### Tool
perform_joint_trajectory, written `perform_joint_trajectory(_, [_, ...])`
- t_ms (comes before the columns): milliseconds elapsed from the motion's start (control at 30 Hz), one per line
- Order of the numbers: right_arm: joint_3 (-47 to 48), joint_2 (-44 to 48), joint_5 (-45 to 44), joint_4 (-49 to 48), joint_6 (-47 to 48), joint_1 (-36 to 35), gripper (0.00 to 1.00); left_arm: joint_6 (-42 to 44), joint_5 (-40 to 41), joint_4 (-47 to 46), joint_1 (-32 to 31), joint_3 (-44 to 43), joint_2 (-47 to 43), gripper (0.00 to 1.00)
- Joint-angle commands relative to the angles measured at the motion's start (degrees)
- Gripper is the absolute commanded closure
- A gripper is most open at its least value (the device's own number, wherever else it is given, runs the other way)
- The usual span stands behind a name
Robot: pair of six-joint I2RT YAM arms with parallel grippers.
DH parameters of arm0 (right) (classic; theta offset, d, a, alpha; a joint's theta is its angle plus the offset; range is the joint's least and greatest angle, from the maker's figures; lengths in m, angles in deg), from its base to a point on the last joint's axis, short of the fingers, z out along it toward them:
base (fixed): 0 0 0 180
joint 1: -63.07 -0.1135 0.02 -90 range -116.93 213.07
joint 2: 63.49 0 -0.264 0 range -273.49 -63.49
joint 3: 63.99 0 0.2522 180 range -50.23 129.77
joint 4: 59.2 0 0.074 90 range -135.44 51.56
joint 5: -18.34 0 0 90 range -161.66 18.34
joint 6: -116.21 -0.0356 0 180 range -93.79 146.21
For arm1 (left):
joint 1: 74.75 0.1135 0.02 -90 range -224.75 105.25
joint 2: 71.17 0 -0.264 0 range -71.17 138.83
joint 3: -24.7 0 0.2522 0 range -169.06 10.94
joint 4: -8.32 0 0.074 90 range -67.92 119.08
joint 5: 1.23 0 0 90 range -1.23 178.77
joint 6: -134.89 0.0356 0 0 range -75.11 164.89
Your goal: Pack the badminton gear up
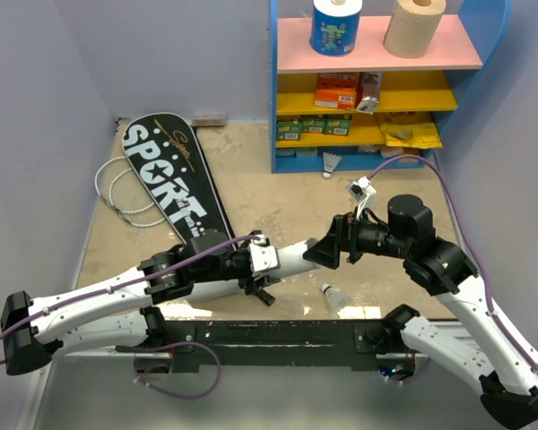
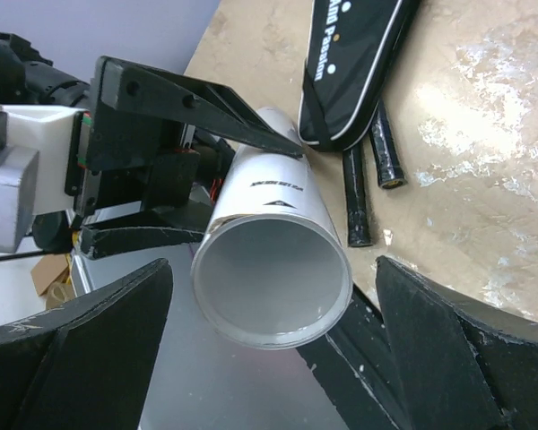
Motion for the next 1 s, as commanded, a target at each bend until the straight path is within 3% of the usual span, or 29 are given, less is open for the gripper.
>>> perform_joint_trajectory(0, [-1.84,0.31,3.30,-5.15,-2.24,-0.06,0.01,0.38,-0.46,-5.04,-0.13,-0.89,-0.61,1.00])
perform_joint_trajectory(233, [-3.25,0.40,4.63,-7.27,-3.38,-0.06,0.02,0.20,-0.64,-5.56,-0.13,-1.42,0.09,1.00])
perform_joint_trajectory(767, [-4.57,0.40,6.47,-8.41,-3.82,-0.23,0.31,-0.76,-0.20,-7.58,-0.13,-2.03,1.50,1.00])
perform_joint_trajectory(867, [-4.40,0.31,6.47,-8.41,-3.74,-0.15,0.34,-0.76,-0.11,-7.76,-0.13,-2.03,1.41,0.89])
perform_joint_trajectory(900, [-4.31,0.22,6.47,-8.32,-3.65,-0.23,0.34,-0.76,-0.11,-7.85,-0.21,-2.03,1.32,0.77])
perform_joint_trajectory(967, [-3.78,0.05,6.56,-8.06,-3.47,-0.15,0.35,-0.68,-0.20,-7.85,-0.21,-2.03,1.06,0.66])
